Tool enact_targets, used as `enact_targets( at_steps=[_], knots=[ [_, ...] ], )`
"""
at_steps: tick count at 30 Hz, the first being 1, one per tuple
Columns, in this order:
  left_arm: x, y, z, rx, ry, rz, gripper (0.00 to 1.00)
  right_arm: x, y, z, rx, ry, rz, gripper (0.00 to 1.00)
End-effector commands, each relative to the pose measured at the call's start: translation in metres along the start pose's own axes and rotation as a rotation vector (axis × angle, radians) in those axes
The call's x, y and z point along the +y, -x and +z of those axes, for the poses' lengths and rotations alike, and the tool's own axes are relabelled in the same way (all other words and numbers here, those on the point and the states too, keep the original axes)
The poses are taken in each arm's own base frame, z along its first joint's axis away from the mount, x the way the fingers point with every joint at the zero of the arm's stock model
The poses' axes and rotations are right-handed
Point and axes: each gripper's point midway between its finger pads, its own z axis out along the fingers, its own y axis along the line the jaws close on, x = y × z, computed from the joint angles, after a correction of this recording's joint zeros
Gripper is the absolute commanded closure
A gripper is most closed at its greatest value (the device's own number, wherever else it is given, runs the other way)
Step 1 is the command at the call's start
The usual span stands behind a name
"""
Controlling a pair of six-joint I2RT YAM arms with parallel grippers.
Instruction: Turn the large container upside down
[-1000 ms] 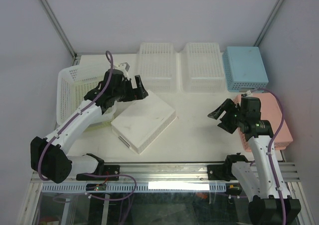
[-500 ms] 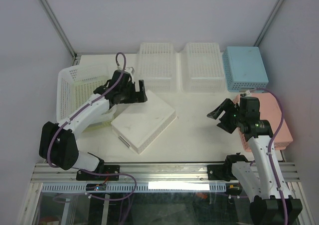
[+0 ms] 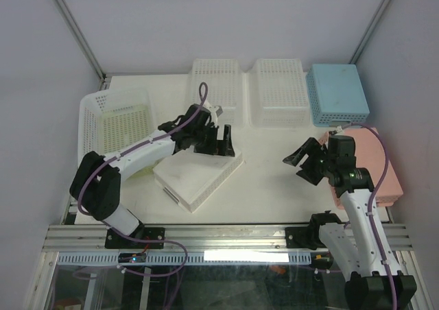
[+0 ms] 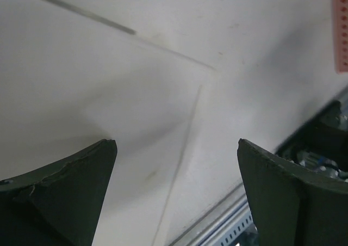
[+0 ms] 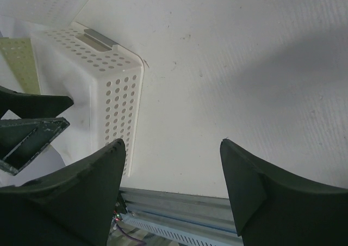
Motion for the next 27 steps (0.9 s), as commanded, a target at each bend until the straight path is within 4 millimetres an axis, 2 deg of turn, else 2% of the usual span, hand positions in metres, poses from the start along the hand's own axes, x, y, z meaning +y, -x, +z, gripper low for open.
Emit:
enact_targets(
  at_steps=[1, 3, 5, 8, 11, 14, 15, 18, 21, 23, 27],
  knots=[
    [-0.081, -0.023, 0.014, 0.112, -0.294, -0.043, 0.01, 0.012, -0.006, 0.005, 0.008, 0.079, 0.001, 0.26],
    [-0.108, -0.026, 0.013, 0.134, -0.399, -0.054, 0.01, 0.014, -0.012, 0.01, 0.026, 0.094, 0.01, 0.26],
    [-0.129, -0.019, 0.002, 0.129, -0.486, -0.057, 0.01, 0.018, -0.021, 0.014, 0.045, 0.115, 0.015, 0.26],
    [-0.138, 0.01, -0.025, 0.04, -0.522, -0.024, 0.01, 0.03, -0.037, 0.024, 0.073, 0.147, 0.013, 0.27],
    [-0.116, 0.047, -0.055, -0.066, -0.462, -0.025, 0.01, 0.048, -0.057, 0.037, 0.097, 0.153, -0.013, 0.27],
    [-0.085, 0.081, -0.088, -0.191, -0.337, -0.028, 0.01, 0.077, -0.081, 0.052, 0.104, 0.148, -0.092, 0.27],
    [-0.081, 0.091, -0.106, -0.251, -0.3, -0.018, 0.01, 0.084, -0.089, 0.058, 0.104, 0.124, -0.115, 0.28],
    [-0.063, 0.113, -0.139, -0.394, -0.167, -0.005, 0.01, 0.11, -0.113, 0.08, 0.127, 0.064, -0.165, 0.29],
    [-0.05, 0.124, -0.164, -0.496, -0.08, -0.016, 0.01, 0.14, -0.127, 0.096, 0.141, 0.049, -0.18, 0.29],
    [-0.049, 0.125, -0.172, -0.521, -0.076, -0.015, 0.01, 0.15, -0.134, 0.103, 0.141, 0.036, -0.18, 0.29],
    [-0.049, 0.121, -0.172, -0.515, -0.082, -0.012, 0.01, 0.153, -0.141, 0.114, 0.144, 0.004, -0.161, 0.3]
  ],
)
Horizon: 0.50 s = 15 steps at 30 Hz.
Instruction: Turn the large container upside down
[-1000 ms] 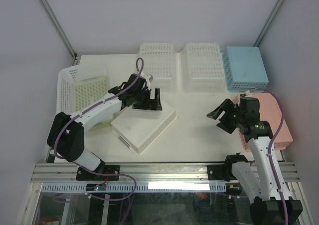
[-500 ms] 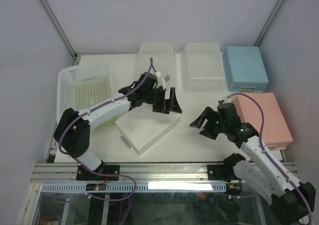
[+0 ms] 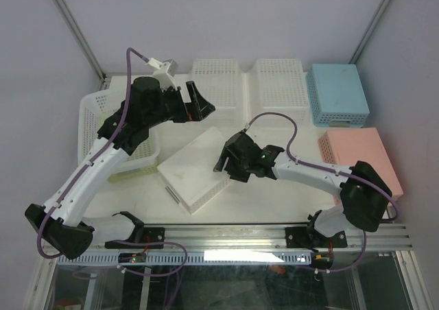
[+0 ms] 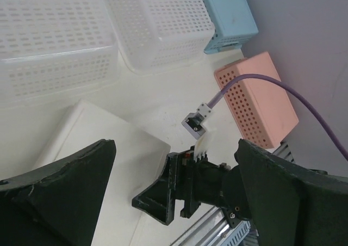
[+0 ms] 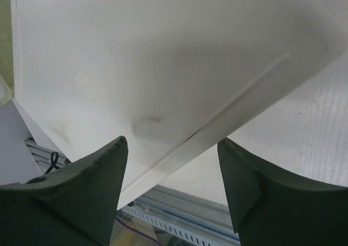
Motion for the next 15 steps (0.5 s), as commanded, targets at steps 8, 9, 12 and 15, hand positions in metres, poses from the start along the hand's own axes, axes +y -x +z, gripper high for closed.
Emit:
enact_targets(
  at_steps=[8, 9, 12, 15],
  knots=[
    [0.026, -0.012, 0.011, 0.027, 0.101, 0.045, 0.01, -0.029, 0.016, -0.003, -0.127, -0.159, 0.107, 0.37],
    [0.027, -0.013, 0.012, 0.032, 0.102, 0.047, 0.01, -0.04, 0.017, -0.007, -0.139, -0.182, 0.109, 0.38],
    [0.028, -0.017, 0.017, 0.052, 0.098, 0.049, 0.01, -0.077, 0.025, -0.022, -0.186, -0.257, 0.132, 0.41],
    [0.028, -0.024, 0.021, 0.079, 0.087, 0.047, 0.01, -0.115, 0.042, -0.042, -0.248, -0.324, 0.153, 0.43]
  ],
)
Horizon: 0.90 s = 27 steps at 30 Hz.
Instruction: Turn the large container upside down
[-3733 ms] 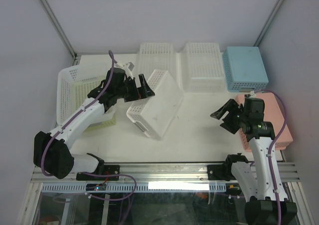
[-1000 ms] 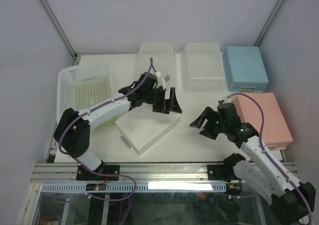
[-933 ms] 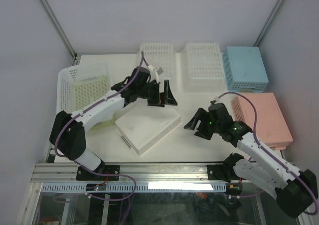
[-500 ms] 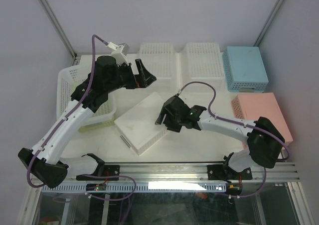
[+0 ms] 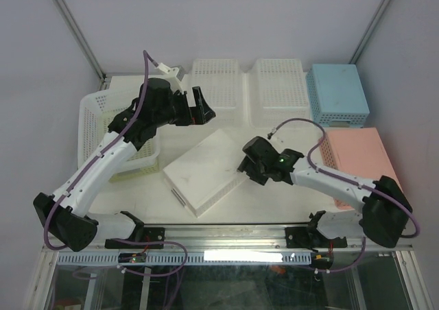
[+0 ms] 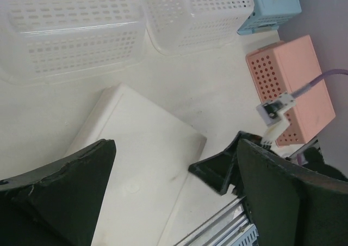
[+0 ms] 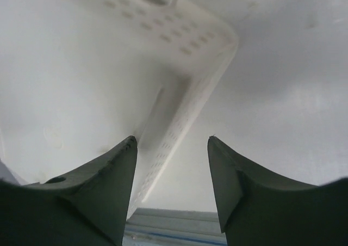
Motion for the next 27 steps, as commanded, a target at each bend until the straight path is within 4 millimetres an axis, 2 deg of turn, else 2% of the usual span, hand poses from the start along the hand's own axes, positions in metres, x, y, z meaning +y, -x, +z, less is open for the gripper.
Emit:
enact_targets(
  at_steps=[1, 4, 6, 8, 10, 14, 16, 19, 22, 27],
  knots=[
    [-0.004, -0.001, 0.006, 0.006, -0.03, 0.032, 0.01, -0.079, 0.045, -0.019, -0.157, -0.195, 0.025, 0.43],
    [-0.002, -0.011, 0.014, 0.049, -0.034, 0.042, 0.01, -0.103, 0.068, -0.032, -0.204, -0.228, 0.038, 0.43],
    [0.005, -0.02, 0.021, 0.085, -0.017, 0.044, 0.01, -0.11, 0.083, -0.043, -0.236, -0.246, 0.048, 0.43],
    [0.014, -0.031, 0.028, 0.129, 0.012, 0.045, 0.01, -0.108, 0.093, -0.055, -0.259, -0.248, 0.052, 0.43],
    [0.023, -0.046, 0.034, 0.179, 0.036, 0.051, 0.01, -0.097, 0.096, -0.066, -0.259, -0.204, 0.051, 0.41],
    [0.049, -0.086, 0.04, 0.304, 0.099, 0.064, 0.01, -0.062, 0.083, -0.073, -0.191, 0.004, 0.035, 0.37],
    [0.064, -0.102, 0.041, 0.341, 0.142, 0.068, 0.01, -0.055, 0.073, -0.072, -0.159, 0.073, 0.03, 0.36],
    [0.085, -0.133, 0.051, 0.433, 0.196, 0.056, 0.01, -0.057, 0.06, -0.069, -0.116, 0.101, 0.027, 0.34],
    [0.086, -0.149, 0.056, 0.479, 0.204, 0.059, 0.01, -0.053, 0.048, -0.07, -0.077, 0.145, 0.015, 0.32],
    [0.076, -0.163, 0.065, 0.53, 0.173, 0.074, 0.01, -0.04, 0.022, -0.061, 0.011, 0.24, 0.045, 0.3]
  ],
)
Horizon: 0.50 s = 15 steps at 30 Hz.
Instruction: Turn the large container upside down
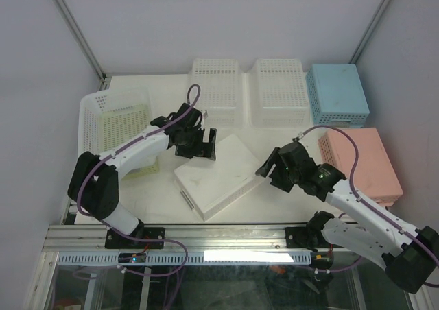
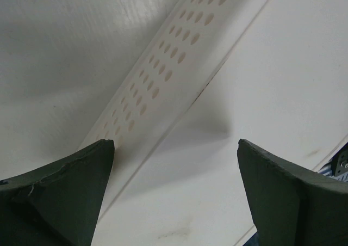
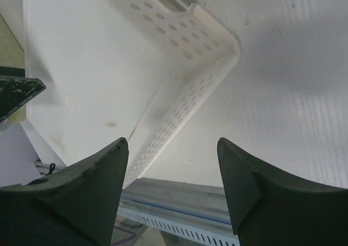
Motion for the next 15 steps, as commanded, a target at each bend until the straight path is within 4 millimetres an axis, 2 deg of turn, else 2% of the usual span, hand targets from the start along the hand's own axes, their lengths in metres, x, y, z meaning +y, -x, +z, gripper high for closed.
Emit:
enact_targets(
  at_steps=[1, 4, 7, 9, 15],
  knots=[
    [-0.023, 0.005, 0.002, -0.007, -0.069, 0.062, 0.01, 0.031, -0.019, 0.003, 0.071, 0.15, 0.045, 0.29],
    [-0.046, -0.006, 0.005, 0.032, -0.156, 0.059, 0.01, 0.034, -0.027, 0.015, 0.097, 0.148, 0.084, 0.29],
    [-0.069, -0.013, 0.002, 0.053, -0.256, 0.048, 0.01, 0.034, -0.023, 0.024, 0.078, 0.131, 0.094, 0.29],
    [-0.08, -0.016, -0.002, 0.057, -0.302, 0.039, 0.01, 0.037, -0.013, 0.026, 0.032, 0.117, 0.072, 0.28],
    [-0.094, -0.019, -0.008, 0.06, -0.357, 0.024, 0.01, 0.043, 0.03, 0.025, -0.078, 0.095, 0.023, 0.25]
  ],
)
